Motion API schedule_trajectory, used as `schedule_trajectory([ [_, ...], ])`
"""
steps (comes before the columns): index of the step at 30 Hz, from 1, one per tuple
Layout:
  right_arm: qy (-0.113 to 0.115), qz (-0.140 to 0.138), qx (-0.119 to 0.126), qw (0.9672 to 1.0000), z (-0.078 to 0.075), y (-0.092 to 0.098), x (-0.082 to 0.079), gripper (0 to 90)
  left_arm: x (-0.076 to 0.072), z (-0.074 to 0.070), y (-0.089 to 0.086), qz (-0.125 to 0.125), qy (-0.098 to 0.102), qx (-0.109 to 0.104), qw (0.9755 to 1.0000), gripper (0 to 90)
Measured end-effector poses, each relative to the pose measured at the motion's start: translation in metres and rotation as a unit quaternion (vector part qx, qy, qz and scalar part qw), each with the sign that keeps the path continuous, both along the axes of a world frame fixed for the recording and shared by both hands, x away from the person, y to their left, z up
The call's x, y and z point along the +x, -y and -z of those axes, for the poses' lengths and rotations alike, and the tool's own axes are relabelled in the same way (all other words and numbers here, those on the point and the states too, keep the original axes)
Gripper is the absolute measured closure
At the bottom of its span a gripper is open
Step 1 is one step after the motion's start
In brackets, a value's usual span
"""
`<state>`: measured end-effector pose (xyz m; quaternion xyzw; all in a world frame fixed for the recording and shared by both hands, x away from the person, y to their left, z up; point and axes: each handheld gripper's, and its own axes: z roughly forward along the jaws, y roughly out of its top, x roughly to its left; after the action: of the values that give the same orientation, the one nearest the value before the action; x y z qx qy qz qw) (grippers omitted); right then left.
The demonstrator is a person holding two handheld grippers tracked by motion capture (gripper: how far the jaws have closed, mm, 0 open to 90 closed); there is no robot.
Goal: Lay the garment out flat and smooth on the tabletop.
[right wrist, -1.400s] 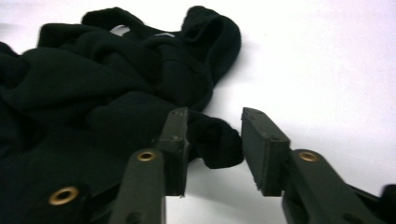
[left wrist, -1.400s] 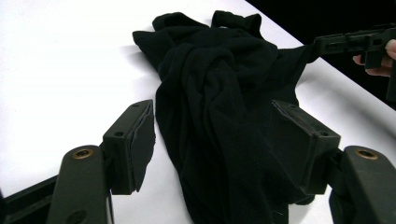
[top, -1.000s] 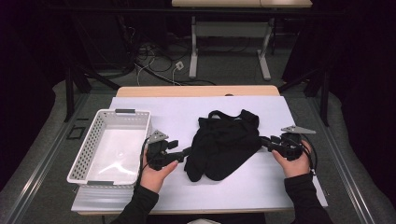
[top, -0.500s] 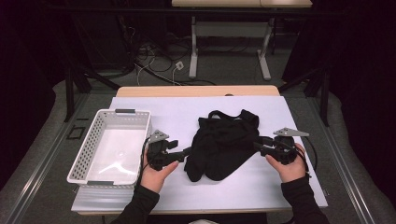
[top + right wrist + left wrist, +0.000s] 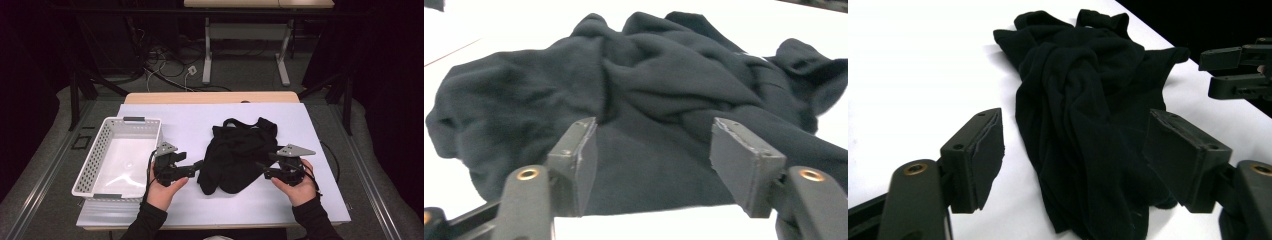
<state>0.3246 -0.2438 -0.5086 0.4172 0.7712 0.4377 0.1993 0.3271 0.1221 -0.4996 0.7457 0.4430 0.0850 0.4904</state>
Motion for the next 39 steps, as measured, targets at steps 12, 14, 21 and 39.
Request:
schedule_trajectory([
  [12,-0.009,-0.009,0.005,0.9999,0.006,-0.031,-0.012,22.4,-0.018,0.010,-0.006,-0.001,0.001,0.002,1.0000,16.9],
  [14,-0.010,-0.012,0.010,0.9998,0.007,-0.036,-0.016,21.4,-0.022,0.013,-0.007,-0.003,0.004,0.004,1.0000,15.7],
  [21,-0.004,-0.040,0.001,0.9992,0.012,-0.052,-0.022,25.7,-0.033,0.024,-0.003,0.007,0.003,0.009,0.9999,16.1],
  [39,-0.011,-0.116,-0.031,0.9927,0.026,-0.090,-0.034,40.9,-0.031,0.038,0.005,0.012,-0.008,0.022,0.9997,18.0],
])
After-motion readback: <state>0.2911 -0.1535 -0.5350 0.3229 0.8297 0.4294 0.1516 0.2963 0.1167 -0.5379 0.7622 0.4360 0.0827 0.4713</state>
